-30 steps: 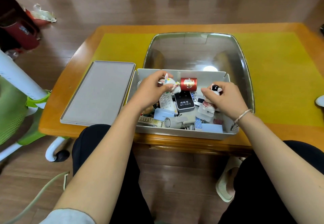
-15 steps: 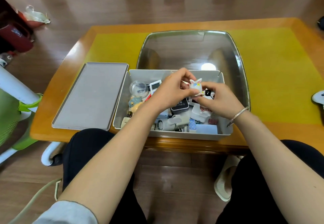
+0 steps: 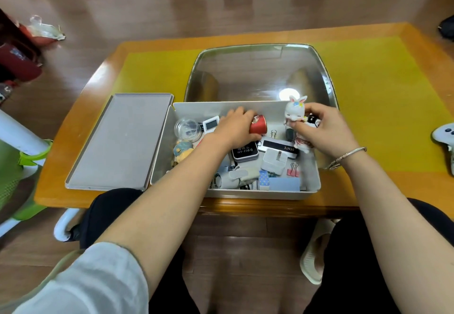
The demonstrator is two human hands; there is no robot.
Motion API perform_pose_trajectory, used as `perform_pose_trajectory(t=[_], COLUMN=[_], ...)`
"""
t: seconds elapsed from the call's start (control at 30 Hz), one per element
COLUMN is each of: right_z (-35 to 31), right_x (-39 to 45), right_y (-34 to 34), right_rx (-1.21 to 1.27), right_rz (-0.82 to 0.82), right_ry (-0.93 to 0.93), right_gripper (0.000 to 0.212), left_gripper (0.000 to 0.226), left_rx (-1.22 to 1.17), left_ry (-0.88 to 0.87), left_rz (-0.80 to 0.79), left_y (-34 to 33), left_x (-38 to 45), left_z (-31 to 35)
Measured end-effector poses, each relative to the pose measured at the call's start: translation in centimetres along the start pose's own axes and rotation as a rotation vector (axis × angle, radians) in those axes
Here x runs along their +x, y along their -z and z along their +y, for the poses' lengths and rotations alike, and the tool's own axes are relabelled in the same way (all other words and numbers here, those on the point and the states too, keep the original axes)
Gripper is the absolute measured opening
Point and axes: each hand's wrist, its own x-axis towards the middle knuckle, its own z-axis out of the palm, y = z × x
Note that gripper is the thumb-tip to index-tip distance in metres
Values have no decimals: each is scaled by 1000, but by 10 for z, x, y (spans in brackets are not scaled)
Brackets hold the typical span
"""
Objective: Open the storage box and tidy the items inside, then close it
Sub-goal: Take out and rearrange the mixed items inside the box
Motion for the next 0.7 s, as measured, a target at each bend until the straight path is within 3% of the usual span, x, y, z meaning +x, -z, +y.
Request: perform_pose_trajectory(t=[0.1,0.27,0.37,0.43,0.57,0.7], right_z=[2,2,2,3,5,5], right_x=[1,2,3,3,4,6], right_y=[2,4,6,7,11,13], right_rx=[5,8,23,16,-28,-21], right_rz=[-3,1,15,0,-29,-39], right_ry=[-8,-2,-31,-53,-93,-85], right_gripper=[20,17,12,10,16,16], left_gripper=[65,54,47,57,66,62], left_rx=[39,-18,164,174,-130,-60], left_ry=[-7,14,54,67,-80,-189], left_rz=[-41,113,-88,-218,-163,-209], left_y=[-2,22,40,47,42,13], left_x=[-4,-34,-50,-53,-37,-10], left_z=[4,-18,-35,-32,8,51])
